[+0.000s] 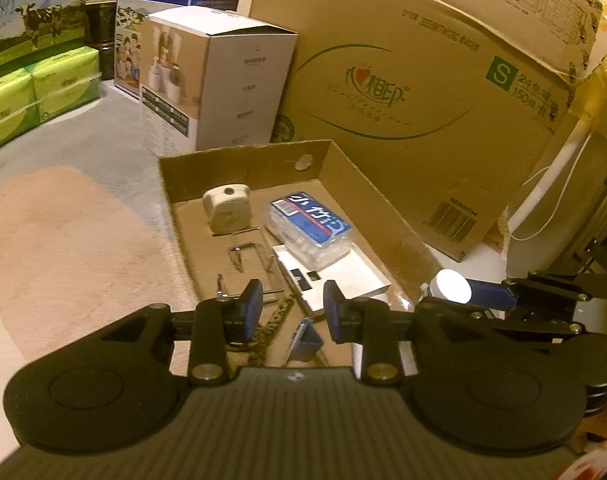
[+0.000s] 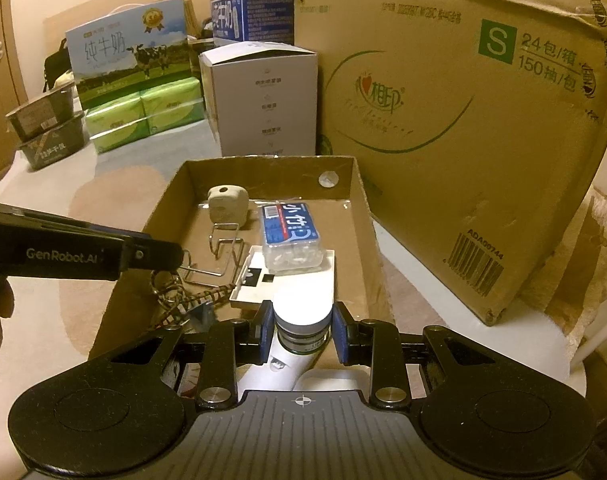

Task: Organize rigid objects
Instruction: 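Lower the clip and jar into the box and open both grippers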

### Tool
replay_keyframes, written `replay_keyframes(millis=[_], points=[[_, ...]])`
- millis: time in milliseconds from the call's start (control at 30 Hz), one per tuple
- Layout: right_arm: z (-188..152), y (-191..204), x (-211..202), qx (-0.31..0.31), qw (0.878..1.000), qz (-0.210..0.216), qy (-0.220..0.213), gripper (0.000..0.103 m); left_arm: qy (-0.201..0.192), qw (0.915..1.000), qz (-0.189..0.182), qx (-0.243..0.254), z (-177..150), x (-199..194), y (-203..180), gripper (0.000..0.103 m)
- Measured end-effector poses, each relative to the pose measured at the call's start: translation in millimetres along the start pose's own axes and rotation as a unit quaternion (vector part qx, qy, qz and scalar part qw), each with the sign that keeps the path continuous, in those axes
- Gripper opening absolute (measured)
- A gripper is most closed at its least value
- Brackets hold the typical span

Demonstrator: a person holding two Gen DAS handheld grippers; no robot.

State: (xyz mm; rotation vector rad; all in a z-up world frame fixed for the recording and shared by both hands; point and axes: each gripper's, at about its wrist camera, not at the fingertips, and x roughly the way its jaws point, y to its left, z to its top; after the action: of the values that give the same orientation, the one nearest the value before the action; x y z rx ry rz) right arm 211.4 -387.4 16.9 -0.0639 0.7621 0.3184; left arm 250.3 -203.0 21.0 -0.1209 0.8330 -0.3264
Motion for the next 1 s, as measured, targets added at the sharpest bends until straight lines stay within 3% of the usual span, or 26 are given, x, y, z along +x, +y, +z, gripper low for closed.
replay_keyframes(millis=[300,500,633,1000], points=[[5,11,-1,-0.001,1.000,0.009,0.002,0.031,0.001,0.9999,0.012,0.007,-4,-10,4,0.037],[7,15,-2,-0.003,1.000,0.011,0.005,0.031,0.000,0.9998,0.013,0.011,-5,-13,6,0.055],[8,16,-1,-0.003,1.000,0.012,0.008,0.031,-0.006,0.9998,0.016,0.012,-6,-15,8,0.076],[8,19,4,-0.009,1.000,0.015,0.015,0.031,-0.016,0.9993,0.031,0.015,-7,-17,19,0.096]])
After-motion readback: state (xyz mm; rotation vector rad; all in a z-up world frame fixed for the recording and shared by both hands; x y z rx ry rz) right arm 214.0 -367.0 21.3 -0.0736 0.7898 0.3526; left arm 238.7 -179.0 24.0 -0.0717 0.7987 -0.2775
